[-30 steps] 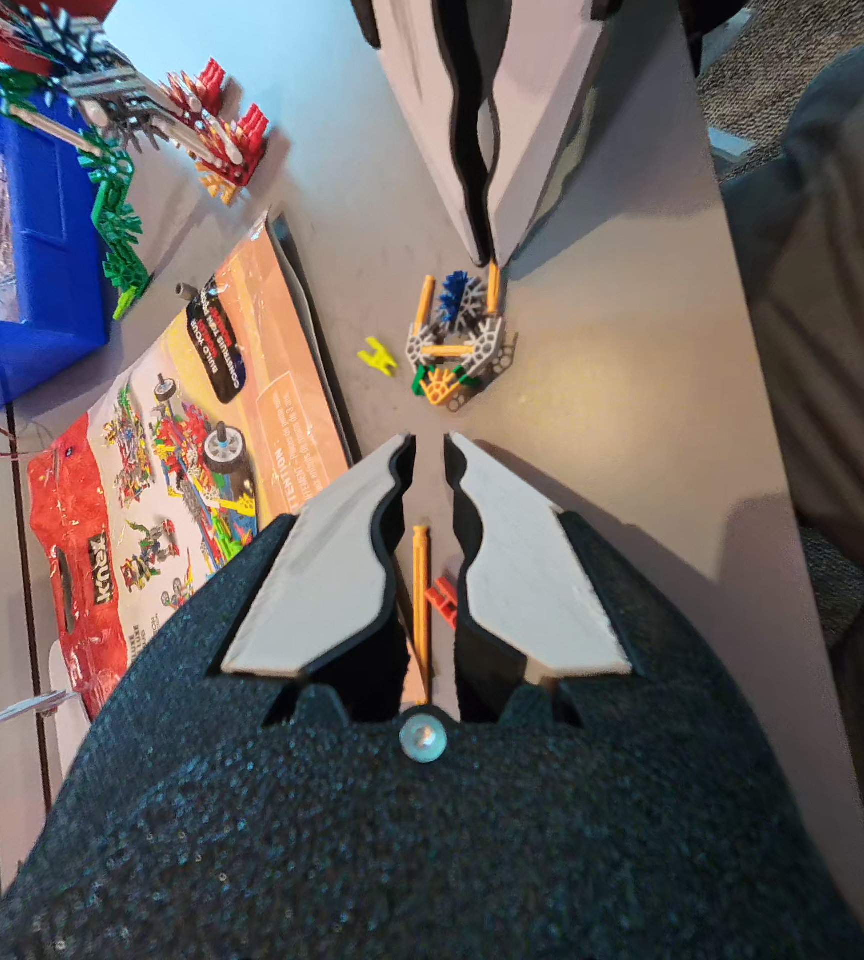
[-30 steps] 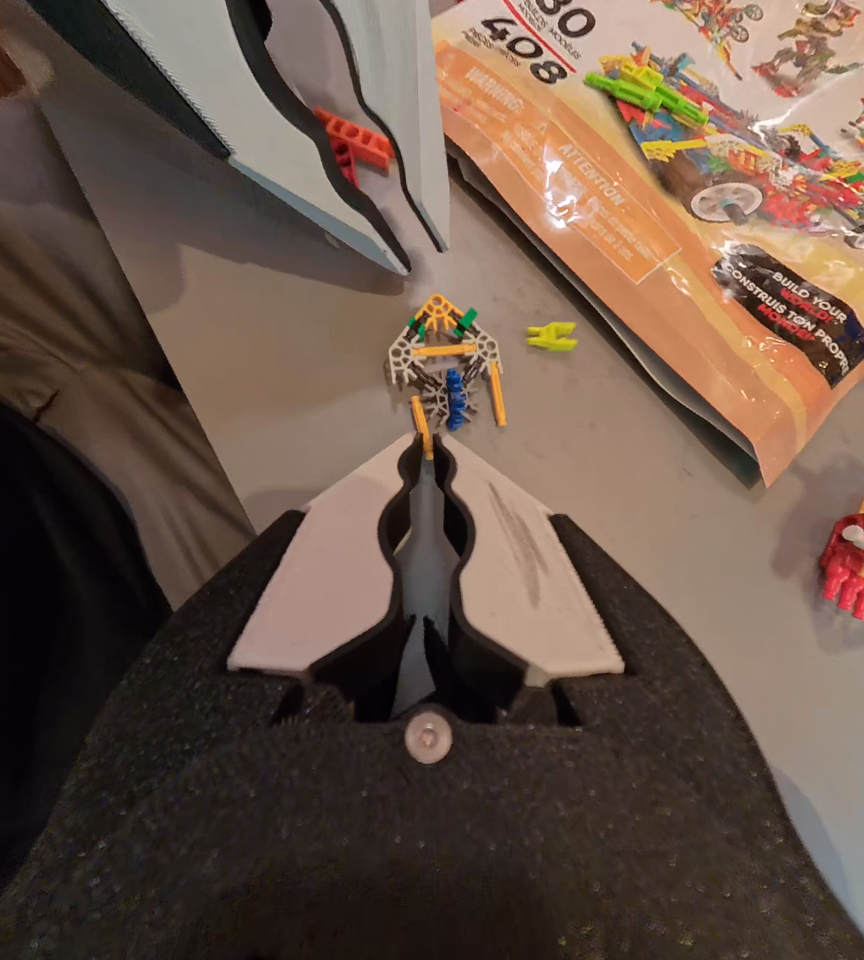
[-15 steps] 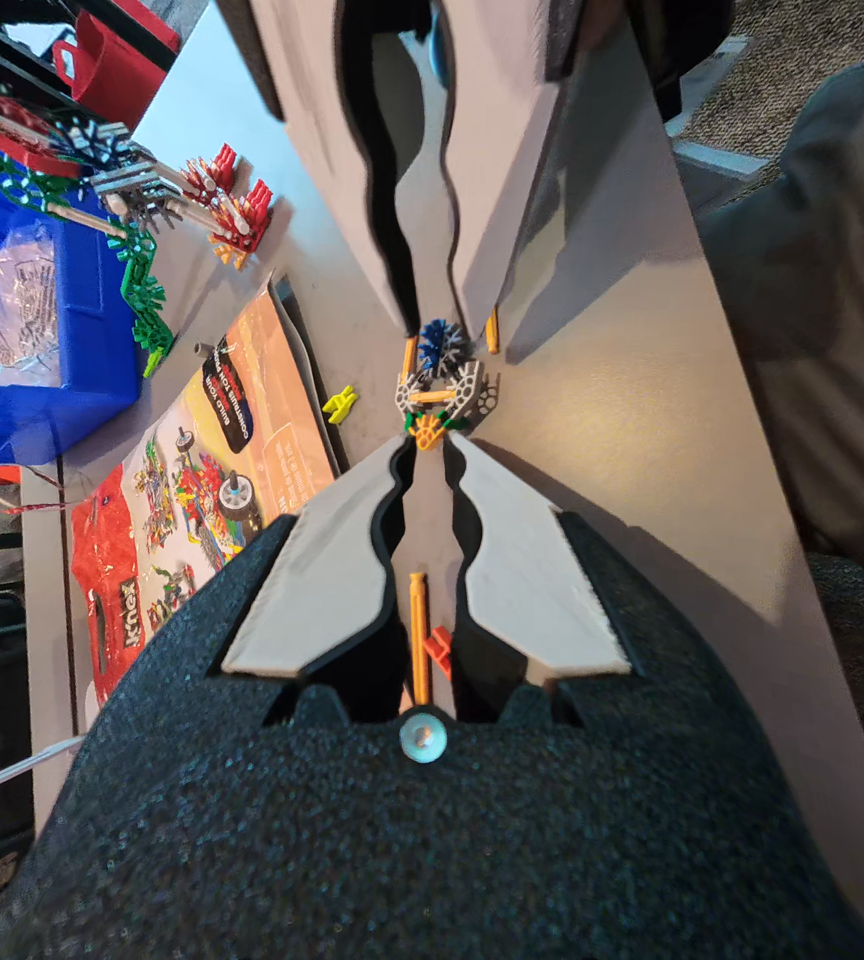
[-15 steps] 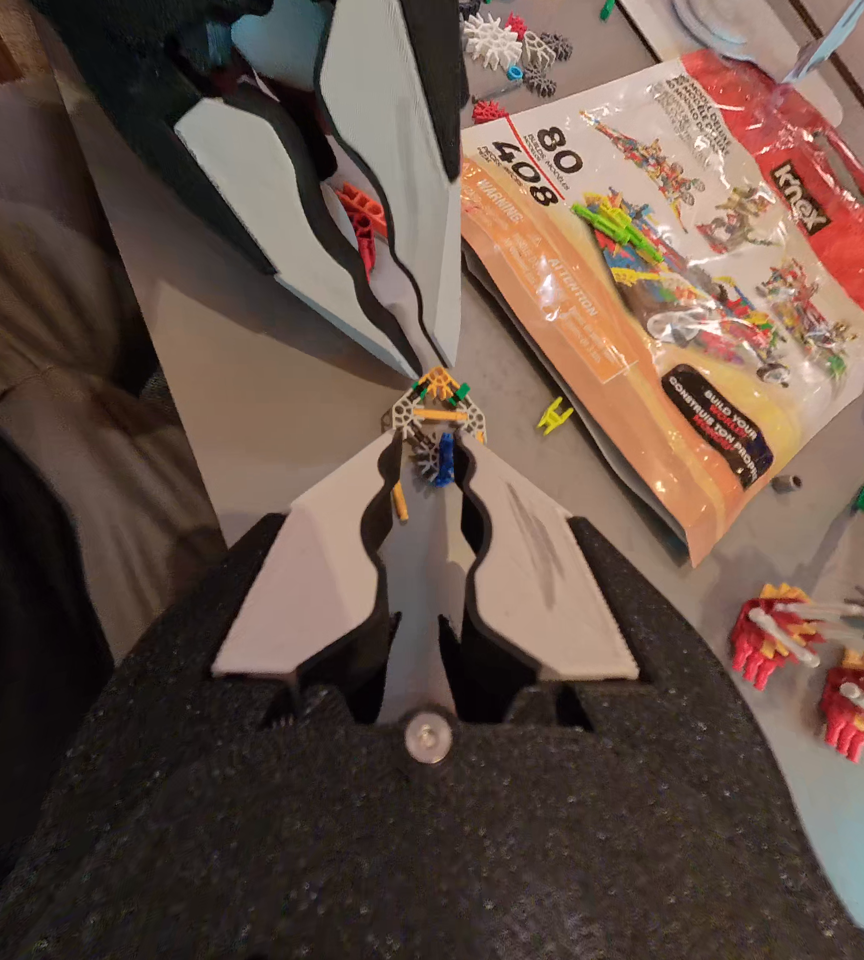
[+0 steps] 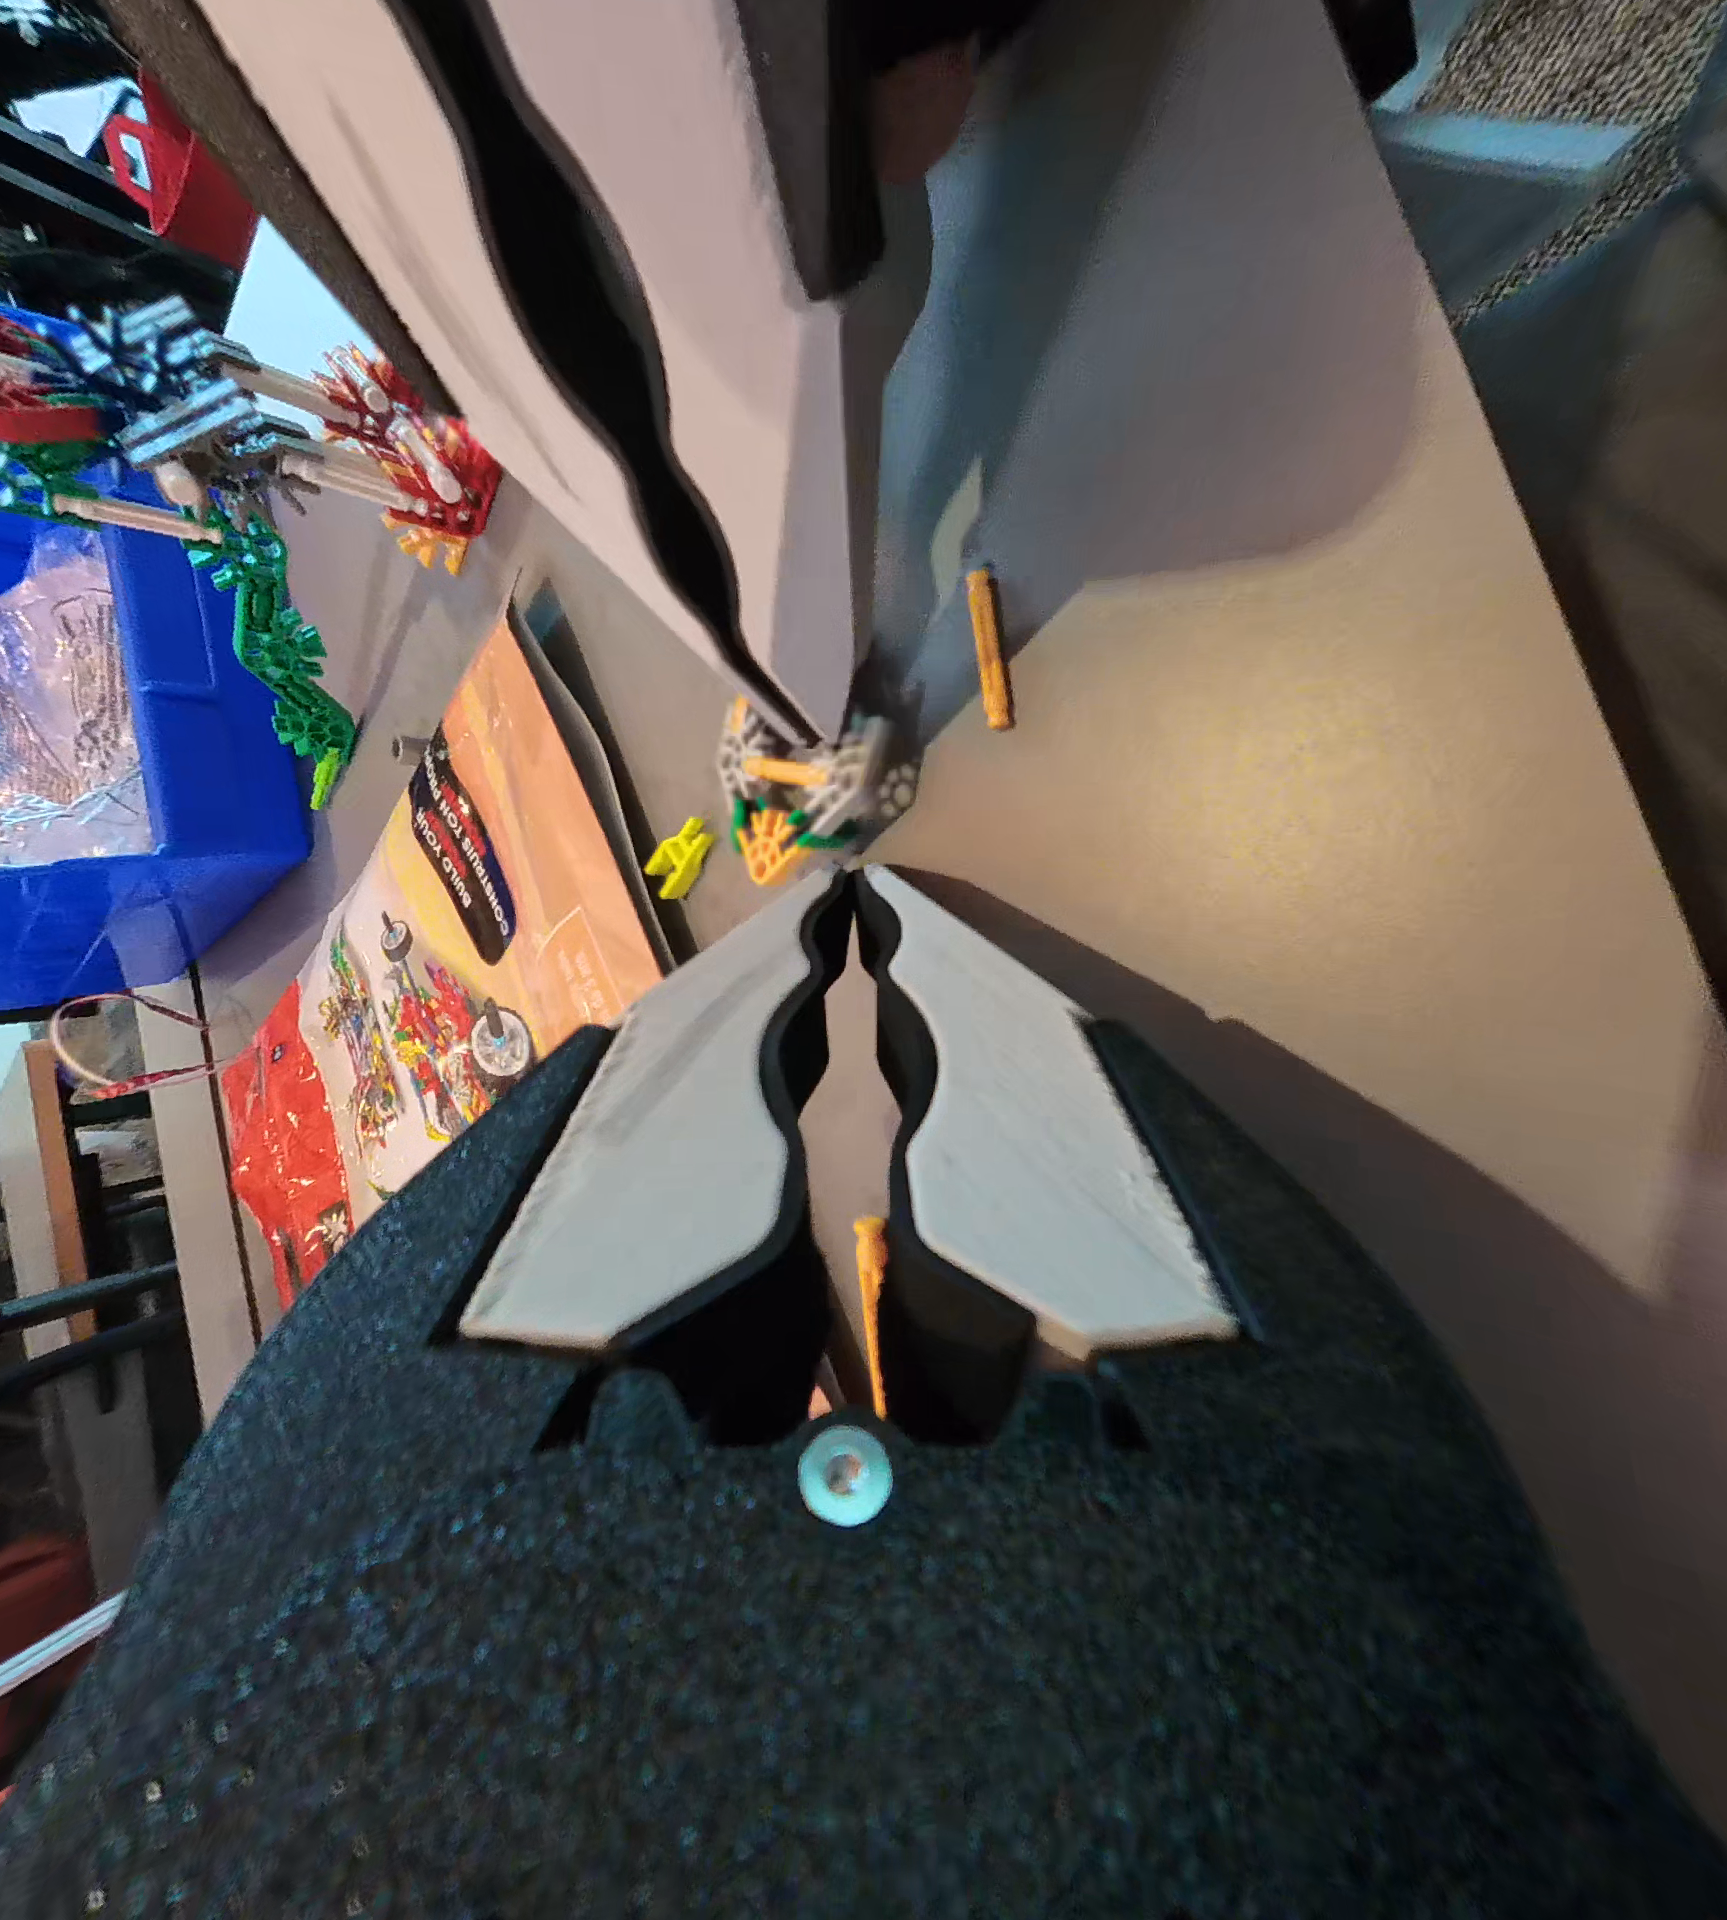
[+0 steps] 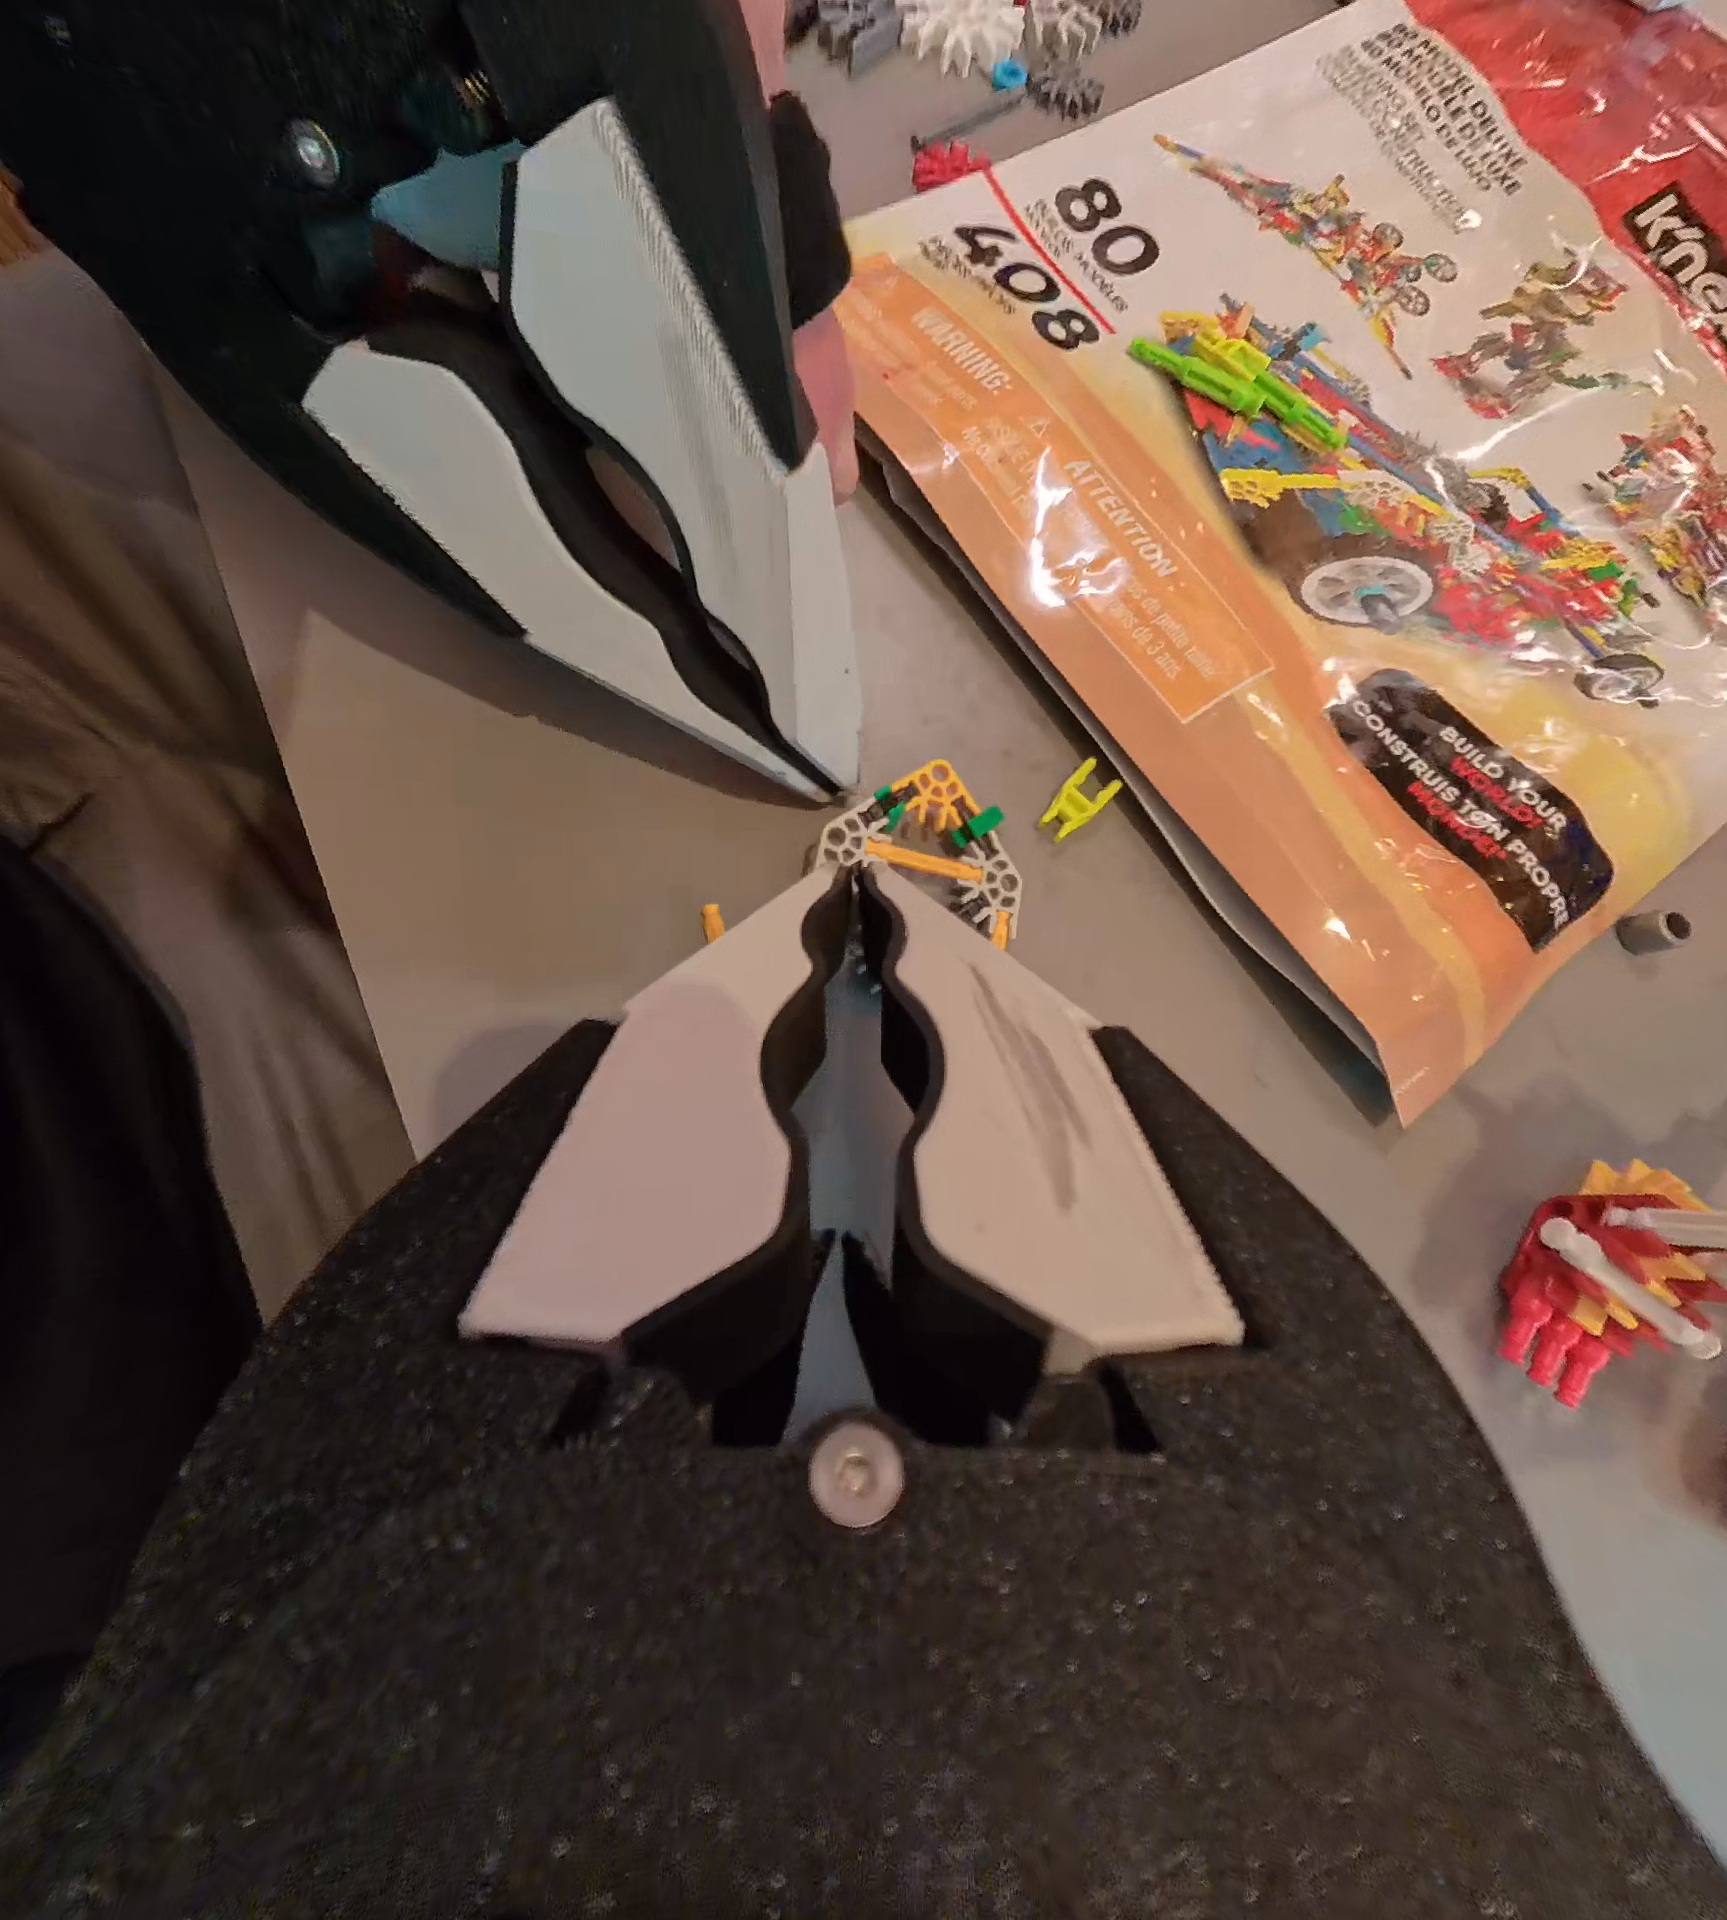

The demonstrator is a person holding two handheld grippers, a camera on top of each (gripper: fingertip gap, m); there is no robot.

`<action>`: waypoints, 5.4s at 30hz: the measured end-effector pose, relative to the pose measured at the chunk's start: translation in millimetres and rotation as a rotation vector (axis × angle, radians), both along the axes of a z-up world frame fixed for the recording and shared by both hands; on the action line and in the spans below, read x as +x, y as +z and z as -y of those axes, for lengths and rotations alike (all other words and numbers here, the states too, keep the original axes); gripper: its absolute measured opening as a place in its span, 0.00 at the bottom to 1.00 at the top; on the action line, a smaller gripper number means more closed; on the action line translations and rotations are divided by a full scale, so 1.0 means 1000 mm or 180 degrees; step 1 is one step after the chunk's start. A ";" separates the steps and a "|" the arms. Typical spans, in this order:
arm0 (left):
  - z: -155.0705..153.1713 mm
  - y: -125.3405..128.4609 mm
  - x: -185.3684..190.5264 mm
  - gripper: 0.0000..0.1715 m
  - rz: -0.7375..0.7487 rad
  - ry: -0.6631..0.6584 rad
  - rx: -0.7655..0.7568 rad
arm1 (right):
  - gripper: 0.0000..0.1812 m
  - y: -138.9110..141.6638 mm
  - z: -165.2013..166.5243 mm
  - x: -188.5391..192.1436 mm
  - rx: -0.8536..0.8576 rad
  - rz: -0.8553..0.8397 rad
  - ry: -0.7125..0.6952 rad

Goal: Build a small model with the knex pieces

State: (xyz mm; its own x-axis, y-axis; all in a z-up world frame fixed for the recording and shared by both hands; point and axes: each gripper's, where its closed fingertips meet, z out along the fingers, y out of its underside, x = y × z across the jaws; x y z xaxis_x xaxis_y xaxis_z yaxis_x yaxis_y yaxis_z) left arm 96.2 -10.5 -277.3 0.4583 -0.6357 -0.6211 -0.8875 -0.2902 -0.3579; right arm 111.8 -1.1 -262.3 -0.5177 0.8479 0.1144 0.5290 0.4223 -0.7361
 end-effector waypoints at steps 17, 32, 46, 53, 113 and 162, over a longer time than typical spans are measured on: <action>0.000 0.007 -0.008 0.00 0.0353 0.0201 0.0011 | 0.23 -0.013 -0.011 -0.017 0.0069 0.0230 -0.0104; -0.019 0.074 -0.015 0.11 -0.0156 0.0542 0.1737 | 0.23 0.049 0.002 -0.021 -0.1801 -0.0145 -0.0094; -0.015 0.085 -0.007 0.10 -0.0985 0.0101 0.2206 | 0.23 0.049 0.010 -0.017 -0.1848 0.0034 0.0069; -0.013 0.080 0.000 0.03 -0.1256 -0.0226 0.2074 | 0.23 0.046 0.014 -0.015 -0.1746 0.0114 0.0134; 0.034 0.029 0.004 0.05 0.0838 0.0492 0.0118 | 0.07 -0.012 0.032 -0.008 0.0797 0.0011 0.0658; 0.009 0.005 -0.006 0.00 0.0387 0.0551 -0.0346 | 0.00 -0.008 0.028 -0.010 0.0215 0.0098 0.0557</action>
State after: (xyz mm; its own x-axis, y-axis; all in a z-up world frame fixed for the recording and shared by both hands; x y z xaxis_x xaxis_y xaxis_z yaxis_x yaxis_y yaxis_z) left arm 90.0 -20.0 -272.7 0.6335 -0.6013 -0.4869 -0.7735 -0.4768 -0.4175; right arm 101.8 -29.0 -270.6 -0.6607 0.7356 0.1498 0.4649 0.5576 -0.6877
